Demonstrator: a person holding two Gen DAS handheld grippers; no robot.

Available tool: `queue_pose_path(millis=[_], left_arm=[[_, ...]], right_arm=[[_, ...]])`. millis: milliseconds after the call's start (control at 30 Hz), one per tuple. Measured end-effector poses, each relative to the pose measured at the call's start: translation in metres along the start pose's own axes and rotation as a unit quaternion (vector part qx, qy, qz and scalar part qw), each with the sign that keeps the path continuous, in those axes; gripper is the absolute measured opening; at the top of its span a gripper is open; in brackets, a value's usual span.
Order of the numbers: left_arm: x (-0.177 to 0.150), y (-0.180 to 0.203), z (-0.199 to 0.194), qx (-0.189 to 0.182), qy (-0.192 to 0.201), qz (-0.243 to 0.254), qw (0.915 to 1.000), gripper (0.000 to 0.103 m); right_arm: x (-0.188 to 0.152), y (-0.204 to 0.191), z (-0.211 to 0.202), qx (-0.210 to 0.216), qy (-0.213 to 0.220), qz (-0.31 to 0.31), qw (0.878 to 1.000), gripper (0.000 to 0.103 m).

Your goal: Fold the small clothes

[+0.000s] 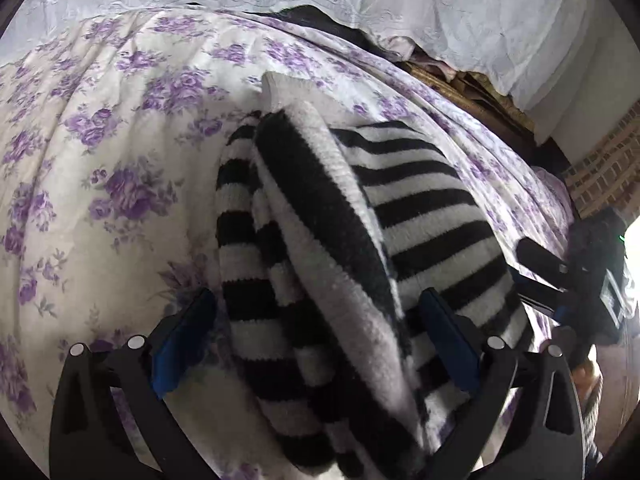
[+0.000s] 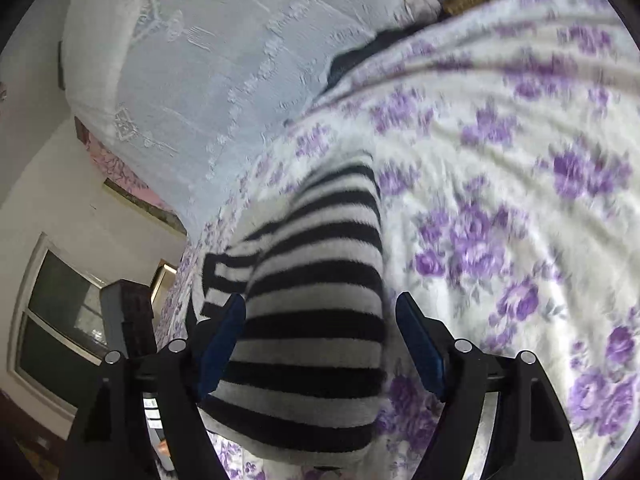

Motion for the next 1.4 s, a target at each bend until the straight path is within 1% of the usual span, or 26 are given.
queue_pose_path(millis=[100, 167, 233, 300, 333, 400, 467, 567, 633, 667, 767, 867, 967, 1033, 1067, 1100, 1167, 1200, 1233, 1267, 1300, 1333, 1400], left_arm=[[0.001, 0.000, 0.005, -0.006, -0.002, 0.003, 1.0000, 0.099], [0.003, 0.001, 0.009, -0.009, -0.003, 0.001, 1.0000, 0.099], [0.006, 0.003, 0.012, -0.015, -0.002, 0.001, 0.9999, 0.099], [0.006, 0.005, 0.012, -0.020, 0.003, 0.006, 0.9998, 0.098], [0.007, 0.006, 0.013, -0.021, 0.005, 0.008, 0.9997, 0.098], [0.006, 0.009, 0.013, -0.019, 0.011, 0.016, 0.9996, 0.096], [0.007, 0.012, 0.011, -0.018, 0.018, 0.025, 0.9994, 0.088], [0.007, 0.015, 0.008, -0.012, 0.028, 0.038, 0.9988, 0.082], [0.008, 0.015, 0.006, -0.012, 0.034, 0.039, 0.9986, 0.078], [0.007, 0.015, 0.003, -0.012, 0.039, 0.039, 0.9984, 0.074], [0.007, 0.018, -0.004, -0.011, 0.052, 0.047, 0.9975, 0.070], [0.005, 0.021, -0.007, -0.012, 0.055, 0.052, 0.9971, 0.068], [0.000, 0.026, -0.013, -0.032, 0.049, 0.043, 0.9974, 0.068], [-0.008, 0.035, -0.013, -0.072, 0.024, 0.031, 0.9966, 0.068], [-0.011, 0.038, -0.012, -0.076, 0.019, 0.033, 0.9964, 0.069], [-0.014, 0.042, -0.010, -0.070, 0.015, 0.046, 0.9964, 0.071], [-0.016, 0.042, -0.006, -0.064, 0.009, 0.052, 0.9966, 0.078], [-0.016, 0.039, -0.003, -0.066, 0.002, 0.043, 0.9969, 0.080], [-0.018, 0.035, 0.000, -0.072, -0.006, 0.029, 0.9970, 0.085], [-0.018, 0.031, 0.004, -0.079, -0.015, 0.014, 0.9966, 0.089], [-0.018, 0.027, 0.007, -0.088, -0.022, -0.001, 0.9958, 0.089], [-0.018, 0.026, 0.007, -0.091, -0.023, -0.004, 0.9955, 0.089], [-0.018, 0.029, 0.009, -0.080, -0.020, 0.011, 0.9965, 0.090]], right_arm=[[-0.002, -0.001, 0.010, 0.015, -0.015, 0.010, 1.000, 0.081], [-0.006, -0.002, 0.020, 0.014, -0.025, 0.008, 1.000, 0.081], [-0.008, -0.005, 0.031, 0.009, -0.030, -0.007, 0.999, 0.083], [-0.009, -0.010, 0.040, 0.006, -0.033, -0.030, 0.999, 0.088], [-0.010, -0.012, 0.044, 0.003, -0.036, -0.042, 0.998, 0.088], [-0.013, -0.015, 0.048, -0.008, -0.038, -0.070, 0.997, 0.085], [-0.015, -0.017, 0.047, -0.014, -0.033, -0.088, 0.995, 0.080], [-0.015, -0.020, 0.044, -0.018, -0.023, -0.104, 0.994, 0.075], [-0.016, -0.026, 0.038, -0.022, -0.008, -0.128, 0.991, 0.072], [-0.016, -0.028, 0.037, -0.023, -0.002, -0.140, 0.990, 0.071], [-0.016, -0.037, 0.030, -0.024, 0.015, -0.175, 0.984, 0.070], [-0.017, -0.037, 0.026, -0.024, 0.014, -0.176, 0.984, 0.070], [-0.019, -0.034, 0.014, -0.020, 0.007, -0.150, 0.988, 0.069], [-0.022, -0.033, 0.006, -0.018, 0.002, -0.143, 0.989, 0.069], [-0.024, -0.030, 0.001, -0.019, -0.001, -0.140, 0.990, 0.069], [-0.025, -0.026, -0.003, -0.019, -0.006, -0.131, 0.991, 0.069], [-0.025, -0.016, -0.005, -0.011, -0.017, -0.099, 0.995, 0.069], [-0.024, -0.011, -0.003, -0.007, -0.022, -0.083, 0.996, 0.070], [-0.024, -0.008, -0.001, -0.002, -0.027, -0.070, 0.997, 0.071], [-0.024, -0.008, 0.001, 0.001, -0.029, -0.068, 0.997, 0.072], [-0.025, -0.007, 0.001, 0.002, -0.030, -0.067, 0.997, 0.074], [-0.025, -0.006, 0.002, 0.004, -0.029, -0.063, 0.998, 0.075], [-0.026, -0.005, 0.003, 0.005, -0.030, -0.060, 0.998, 0.076]])
Point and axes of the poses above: each gripper's, at about its wrist camera, not at the fingertips, and z roughly the way its jaws point, y to its right, x to its top, the point moved 8 cm from there along z, roughly the way its jaws point, and after that the axes turned 13 degrees about y, right-handed, at the moved point
